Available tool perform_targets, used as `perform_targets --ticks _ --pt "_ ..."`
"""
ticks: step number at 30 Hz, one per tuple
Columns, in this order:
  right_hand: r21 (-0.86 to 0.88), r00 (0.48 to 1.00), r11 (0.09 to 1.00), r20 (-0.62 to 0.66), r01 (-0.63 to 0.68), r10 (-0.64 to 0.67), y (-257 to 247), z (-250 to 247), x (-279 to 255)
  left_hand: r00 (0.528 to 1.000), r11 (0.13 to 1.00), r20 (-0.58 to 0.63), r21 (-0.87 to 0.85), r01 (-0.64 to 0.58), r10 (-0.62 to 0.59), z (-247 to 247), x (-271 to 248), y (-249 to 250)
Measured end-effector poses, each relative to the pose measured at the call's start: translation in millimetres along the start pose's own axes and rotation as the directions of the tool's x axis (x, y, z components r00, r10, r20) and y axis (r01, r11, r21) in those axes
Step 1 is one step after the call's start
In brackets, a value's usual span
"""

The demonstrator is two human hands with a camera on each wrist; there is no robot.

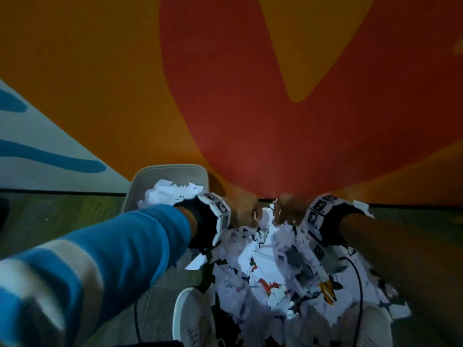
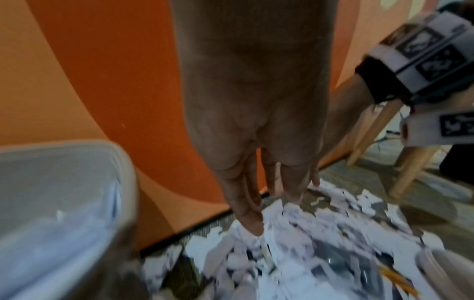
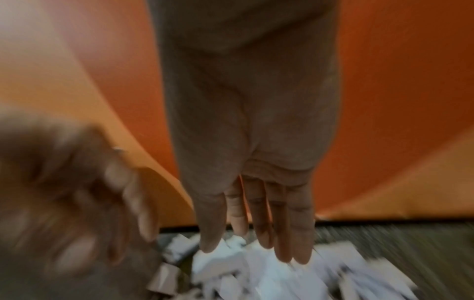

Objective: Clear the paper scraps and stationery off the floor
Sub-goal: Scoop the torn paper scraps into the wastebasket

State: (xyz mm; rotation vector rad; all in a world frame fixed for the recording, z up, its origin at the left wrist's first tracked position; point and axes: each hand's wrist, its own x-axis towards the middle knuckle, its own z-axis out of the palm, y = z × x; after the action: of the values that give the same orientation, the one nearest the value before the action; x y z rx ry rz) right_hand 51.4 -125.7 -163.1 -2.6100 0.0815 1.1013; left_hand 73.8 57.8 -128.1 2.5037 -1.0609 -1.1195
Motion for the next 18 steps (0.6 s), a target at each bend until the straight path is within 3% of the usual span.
perform_targets --ticks 3,6,10,13,15,18 --pt "-0.061 0.998 0.996 -0.035 -0.058 0.056 33 25 24 0.996 0.997 0.059 -0.024 0.072 -0.070 44 33 -22" --pt "0.011 0.998 0.999 0.033 -0.050 0.050 54 42 47 0.977 0.981 0.093 -0.013 0.195 -0.193 77 58 -46" --pt "0.108 0.998 0.992 -0.015 -0.060 0.062 72 63 69 0.936 0.947 0.142 0.050 0.318 -0.322 120 80 -77" --pt "0.153 0.995 0.985 -0.044 -0.077 0.084 93 96 105 0.917 0.918 0.064 -0.015 0.396 -0.394 157 94 -87" --pt "0.086 0.998 0.995 -0.035 -0.049 0.052 101 120 119 0.913 0.913 -0.016 -0.041 0.407 -0.408 182 103 -86" --pt "-0.011 0.996 0.999 -0.069 -0.051 0.051 83 128 94 0.887 0.888 -0.061 -0.046 0.457 -0.459 201 111 -80"
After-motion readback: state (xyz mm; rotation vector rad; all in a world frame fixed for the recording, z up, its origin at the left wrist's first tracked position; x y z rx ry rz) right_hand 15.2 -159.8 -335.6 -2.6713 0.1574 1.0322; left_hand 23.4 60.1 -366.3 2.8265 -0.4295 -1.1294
